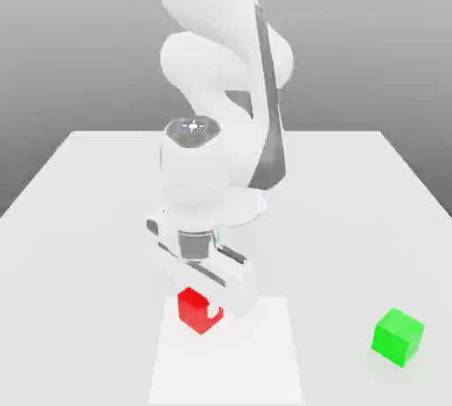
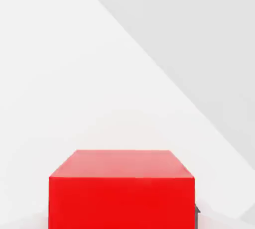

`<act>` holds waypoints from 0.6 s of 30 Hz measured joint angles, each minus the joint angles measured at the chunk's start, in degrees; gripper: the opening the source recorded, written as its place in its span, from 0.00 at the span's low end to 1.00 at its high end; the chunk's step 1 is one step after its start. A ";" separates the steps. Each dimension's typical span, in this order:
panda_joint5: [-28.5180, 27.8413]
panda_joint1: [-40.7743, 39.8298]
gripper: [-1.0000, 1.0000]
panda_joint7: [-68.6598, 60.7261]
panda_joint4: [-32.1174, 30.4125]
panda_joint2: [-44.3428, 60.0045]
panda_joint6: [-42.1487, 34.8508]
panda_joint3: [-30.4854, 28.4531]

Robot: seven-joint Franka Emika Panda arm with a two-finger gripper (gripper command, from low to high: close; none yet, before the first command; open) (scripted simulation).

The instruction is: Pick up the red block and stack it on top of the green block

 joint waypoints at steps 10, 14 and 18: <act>3.75 8.72 0.00 -6.99 4.26 -10.79 -15.33 5.69; 2.13 18.18 0.00 -11.41 12.40 -7.24 -20.09 10.70; -0.21 24.51 0.00 -14.34 19.25 -2.91 -22.59 14.40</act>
